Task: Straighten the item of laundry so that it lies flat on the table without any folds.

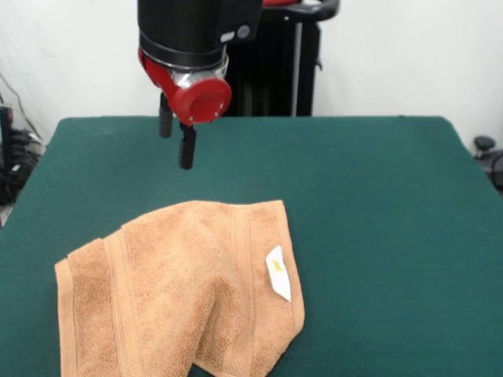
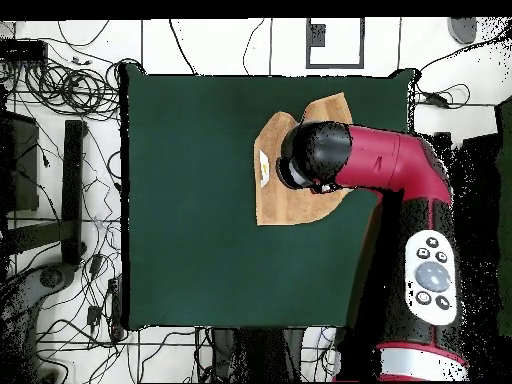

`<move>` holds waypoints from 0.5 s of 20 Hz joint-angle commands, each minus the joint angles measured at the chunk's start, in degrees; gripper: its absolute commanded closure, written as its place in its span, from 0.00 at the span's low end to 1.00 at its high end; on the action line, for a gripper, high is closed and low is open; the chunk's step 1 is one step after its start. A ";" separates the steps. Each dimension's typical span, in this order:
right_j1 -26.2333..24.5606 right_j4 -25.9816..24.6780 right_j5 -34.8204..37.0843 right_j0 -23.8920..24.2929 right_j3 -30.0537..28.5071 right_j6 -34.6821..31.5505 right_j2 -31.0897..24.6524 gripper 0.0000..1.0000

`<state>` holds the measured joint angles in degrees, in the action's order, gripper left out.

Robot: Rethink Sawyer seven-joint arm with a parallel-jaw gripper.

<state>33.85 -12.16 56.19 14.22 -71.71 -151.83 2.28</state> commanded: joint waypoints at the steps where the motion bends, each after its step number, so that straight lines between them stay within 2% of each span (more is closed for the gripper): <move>1: -4.84 -1.15 -3.99 -0.80 -5.44 6.82 -6.58 0.00; 10: -5.33 -1.17 -5.02 -0.85 -5.46 7.05 -6.51 0.00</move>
<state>30.96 -12.31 54.17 14.22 -71.69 -151.83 2.23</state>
